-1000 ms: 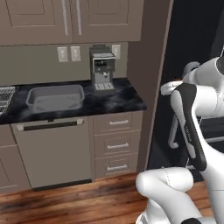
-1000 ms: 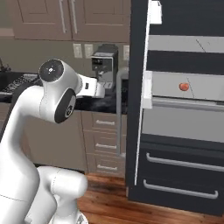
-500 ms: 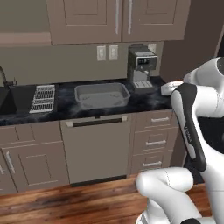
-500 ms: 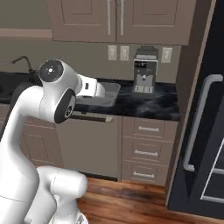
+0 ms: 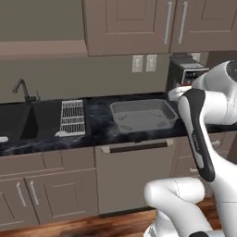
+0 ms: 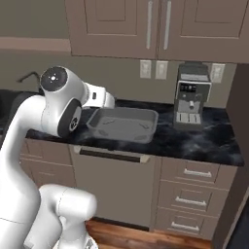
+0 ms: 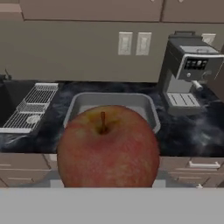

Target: Pick the apple and peach from the fridge and place them inside the tupperware on the counter.

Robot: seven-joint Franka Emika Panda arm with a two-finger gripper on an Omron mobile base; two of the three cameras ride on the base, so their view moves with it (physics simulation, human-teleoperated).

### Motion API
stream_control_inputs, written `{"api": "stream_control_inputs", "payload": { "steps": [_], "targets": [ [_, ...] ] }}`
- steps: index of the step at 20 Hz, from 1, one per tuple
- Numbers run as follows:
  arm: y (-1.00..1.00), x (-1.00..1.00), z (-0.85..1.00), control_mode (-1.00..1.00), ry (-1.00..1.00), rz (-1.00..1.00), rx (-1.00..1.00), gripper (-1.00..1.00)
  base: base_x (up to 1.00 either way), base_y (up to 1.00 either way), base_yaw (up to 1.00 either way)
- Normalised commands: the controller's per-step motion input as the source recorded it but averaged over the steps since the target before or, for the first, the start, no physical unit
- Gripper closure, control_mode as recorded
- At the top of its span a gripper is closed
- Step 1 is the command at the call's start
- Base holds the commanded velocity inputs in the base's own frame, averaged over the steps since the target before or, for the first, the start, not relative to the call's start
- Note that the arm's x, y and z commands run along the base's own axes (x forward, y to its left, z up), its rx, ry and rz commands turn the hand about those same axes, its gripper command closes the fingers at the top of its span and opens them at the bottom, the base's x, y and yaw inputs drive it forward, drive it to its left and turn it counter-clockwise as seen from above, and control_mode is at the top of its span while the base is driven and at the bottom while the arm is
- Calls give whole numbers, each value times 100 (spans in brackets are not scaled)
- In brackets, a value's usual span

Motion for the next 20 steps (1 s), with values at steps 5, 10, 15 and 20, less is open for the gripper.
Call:
{"api": "stream_control_inputs", "payload": {
  "steps": [5, 10, 15, 20],
  "targets": [
    [0, 0, 0, 100, 0, 0, 0, 100, 89, 2, 0],
    [0, 0, 0, 100, 0, 0, 0, 100, 62, 18, 0],
    [11, 0, -72, -100, 7, 0, -4, 100, 0, 4, 0],
    [10, 6, -81, -100, 18, 0, -2, 100, 0, 0, 0]
  ]
}}
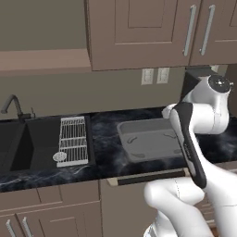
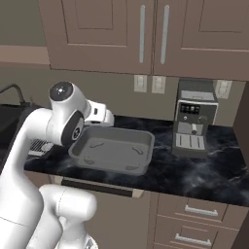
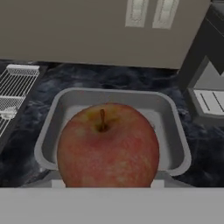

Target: Pick the apple and peach from the fridge and place them inside the tupperware on the counter.

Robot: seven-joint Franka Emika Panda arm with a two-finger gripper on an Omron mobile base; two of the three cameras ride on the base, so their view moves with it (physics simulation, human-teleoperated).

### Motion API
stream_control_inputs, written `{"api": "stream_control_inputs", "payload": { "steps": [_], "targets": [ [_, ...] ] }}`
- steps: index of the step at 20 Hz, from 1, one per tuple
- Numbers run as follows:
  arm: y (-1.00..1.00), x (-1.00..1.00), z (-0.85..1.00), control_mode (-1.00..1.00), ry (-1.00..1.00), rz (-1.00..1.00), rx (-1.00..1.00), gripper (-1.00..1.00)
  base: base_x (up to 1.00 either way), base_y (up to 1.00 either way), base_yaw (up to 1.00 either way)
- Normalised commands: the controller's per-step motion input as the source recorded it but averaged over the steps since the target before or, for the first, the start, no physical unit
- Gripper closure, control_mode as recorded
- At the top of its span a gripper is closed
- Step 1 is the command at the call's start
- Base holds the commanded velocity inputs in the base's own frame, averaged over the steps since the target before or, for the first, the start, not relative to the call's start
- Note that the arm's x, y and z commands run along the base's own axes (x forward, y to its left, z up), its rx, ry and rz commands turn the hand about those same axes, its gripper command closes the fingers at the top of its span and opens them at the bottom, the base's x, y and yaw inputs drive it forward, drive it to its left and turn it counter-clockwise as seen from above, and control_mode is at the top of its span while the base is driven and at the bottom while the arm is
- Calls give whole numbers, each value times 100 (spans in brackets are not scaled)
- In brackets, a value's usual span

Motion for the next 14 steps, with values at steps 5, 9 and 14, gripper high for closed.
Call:
{"api": "stream_control_inputs", "payload": {
  "steps": [5, 9, 14],
  "targets": [
    [21, 15, -83, -100, 21, 0, 0, 100, 0, 0, 0],
    [29, 22, -68, -100, 17, 0, 0, 100, 0, 0, 0],
    [24, 29, -48, -100, 6, 4, 0, 100, 0, 0, 0]
  ]
}}
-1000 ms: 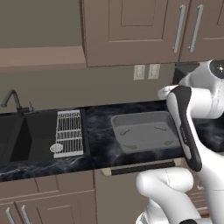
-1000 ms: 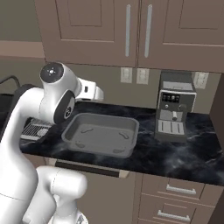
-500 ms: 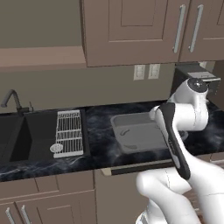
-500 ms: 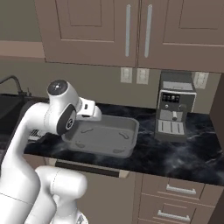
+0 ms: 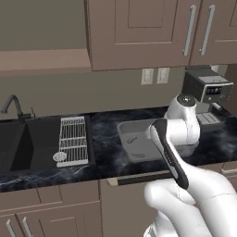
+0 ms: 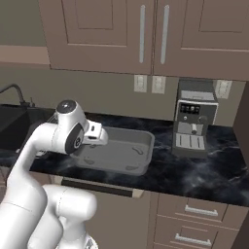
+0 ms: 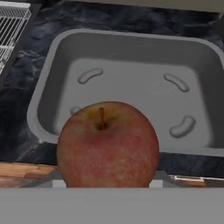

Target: Pick the apple and peach from the fridge and place them inside the tupperware on the counter.

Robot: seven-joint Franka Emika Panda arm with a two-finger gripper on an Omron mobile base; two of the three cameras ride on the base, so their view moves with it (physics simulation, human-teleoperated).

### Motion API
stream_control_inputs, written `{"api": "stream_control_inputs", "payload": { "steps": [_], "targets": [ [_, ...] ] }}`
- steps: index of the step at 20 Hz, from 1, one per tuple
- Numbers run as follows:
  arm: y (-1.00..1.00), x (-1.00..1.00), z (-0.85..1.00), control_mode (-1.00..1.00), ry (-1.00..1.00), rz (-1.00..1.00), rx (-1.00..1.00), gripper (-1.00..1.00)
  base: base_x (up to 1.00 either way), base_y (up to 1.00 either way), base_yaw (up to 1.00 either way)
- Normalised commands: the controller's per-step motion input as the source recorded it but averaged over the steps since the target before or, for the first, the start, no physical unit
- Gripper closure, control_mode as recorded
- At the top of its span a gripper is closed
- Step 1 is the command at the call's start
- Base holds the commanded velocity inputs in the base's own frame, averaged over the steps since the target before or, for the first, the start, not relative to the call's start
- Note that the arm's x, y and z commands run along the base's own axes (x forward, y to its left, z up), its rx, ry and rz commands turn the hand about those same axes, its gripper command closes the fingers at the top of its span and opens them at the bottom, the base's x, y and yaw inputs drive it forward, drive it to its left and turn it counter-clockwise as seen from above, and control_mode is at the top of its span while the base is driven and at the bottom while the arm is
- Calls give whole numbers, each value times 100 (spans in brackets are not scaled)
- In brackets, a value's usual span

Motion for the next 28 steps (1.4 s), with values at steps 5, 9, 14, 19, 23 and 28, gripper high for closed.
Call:
{"api": "stream_control_inputs", "payload": {
  "steps": [5, 9, 14, 19, 23, 28],
  "targets": [
    [1, 44, -45, -100, 0, 8, 0, 100, 0, 0, 0],
    [0, 55, -49, -100, 0, 9, 0, 100, 0, 0, 0],
    [0, 58, -45, -100, 1, 6, 0, 100, 0, 0, 0],
    [0, 60, -36, -100, 5, 2, 0, 100, 0, 0, 0],
    [0, 59, -28, -100, 8, 0, 0, 100, 0, 0, 0],
    [-2, 58, -25, -100, 5, 1, 0, -100, 0, 0, 0]
  ]
}}
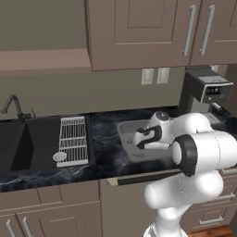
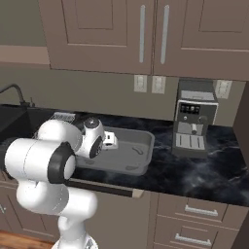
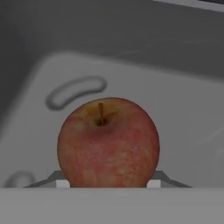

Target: Pick the apple and peach from the fridge and place them inside the tupperware on the counter.

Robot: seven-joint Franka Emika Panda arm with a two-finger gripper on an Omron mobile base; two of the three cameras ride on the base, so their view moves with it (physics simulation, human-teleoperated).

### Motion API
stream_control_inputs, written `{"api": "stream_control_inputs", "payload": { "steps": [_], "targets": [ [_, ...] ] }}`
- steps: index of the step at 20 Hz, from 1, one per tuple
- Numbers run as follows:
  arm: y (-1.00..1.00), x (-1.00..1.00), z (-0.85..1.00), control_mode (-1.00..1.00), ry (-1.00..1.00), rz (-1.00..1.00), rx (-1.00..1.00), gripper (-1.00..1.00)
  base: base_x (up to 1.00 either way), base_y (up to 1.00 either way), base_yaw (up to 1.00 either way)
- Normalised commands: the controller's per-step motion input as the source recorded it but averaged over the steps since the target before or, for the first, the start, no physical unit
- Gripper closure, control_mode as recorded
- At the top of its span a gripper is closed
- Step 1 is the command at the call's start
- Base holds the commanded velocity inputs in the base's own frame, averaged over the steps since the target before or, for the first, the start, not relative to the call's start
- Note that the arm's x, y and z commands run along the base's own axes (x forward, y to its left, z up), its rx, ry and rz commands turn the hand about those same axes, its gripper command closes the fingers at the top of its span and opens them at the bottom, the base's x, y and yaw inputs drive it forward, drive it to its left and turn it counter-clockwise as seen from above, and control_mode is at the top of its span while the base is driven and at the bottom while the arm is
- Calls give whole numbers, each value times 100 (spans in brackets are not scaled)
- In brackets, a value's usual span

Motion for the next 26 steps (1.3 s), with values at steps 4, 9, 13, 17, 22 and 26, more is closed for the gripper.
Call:
{"api": "stream_control_inputs", "payload": {
  "steps": [4, 9, 13, 17, 22, 26],
  "targets": [
    [0, 25, -17, -100, 5, 0, 0, -100, 0, 0, 0],
    [-3, -14, 14, -100, -2, 0, 0, -100, 0, 0, 0],
    [-7, -56, 66, -100, -22, 0, 0, -100, 0, 0, 0],
    [-8, -100, 89, -100, -27, 0, 0, -100, 0, 0, 0],
    [-20, -100, 100, -100, -16, 0, 0, -100, 0, 0, 0],
    [-15, -81, 100, -100, 2, 0, 0, -100, 0, 0, 0]
  ]
}}
